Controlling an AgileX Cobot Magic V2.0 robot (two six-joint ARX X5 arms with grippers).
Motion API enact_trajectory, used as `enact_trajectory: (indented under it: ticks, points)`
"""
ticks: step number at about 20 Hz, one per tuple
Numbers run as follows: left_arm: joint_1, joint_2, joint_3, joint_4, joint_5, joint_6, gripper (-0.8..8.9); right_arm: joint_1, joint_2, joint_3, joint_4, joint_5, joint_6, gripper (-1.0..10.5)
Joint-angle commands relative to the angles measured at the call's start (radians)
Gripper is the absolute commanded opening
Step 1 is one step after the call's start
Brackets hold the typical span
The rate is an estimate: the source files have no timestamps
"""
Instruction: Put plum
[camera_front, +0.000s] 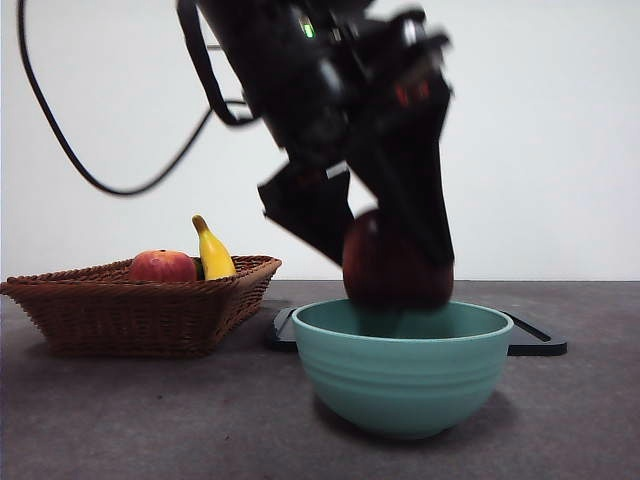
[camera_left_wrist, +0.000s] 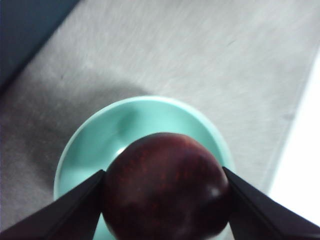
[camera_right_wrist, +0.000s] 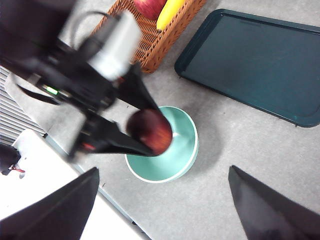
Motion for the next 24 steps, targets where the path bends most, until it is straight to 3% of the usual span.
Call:
enact_trajectory:
  ticks: [1,12,16,24]
  points:
    - [-0.023,0.058,0.017,0.026,-0.038,0.031,3.03,0.004,0.008,0.018,0.006,-0.001,0.007,4.1]
    - [-0.057,0.139,0.017,0.046,-0.074,0.061,3.16,0.004,0.008,0.018,0.007,-0.001,0.006,4.1]
    - [-0.064,0.139,0.017,0.032,-0.074,0.061,4.38,0.004,0.008,0.018,0.006,-0.001,0.006,4.1]
    - [-0.064,0.104,0.034,0.009,-0.073,0.049,4.37,0.004,0.008,0.018,0.006,0.0,0.006,4.1]
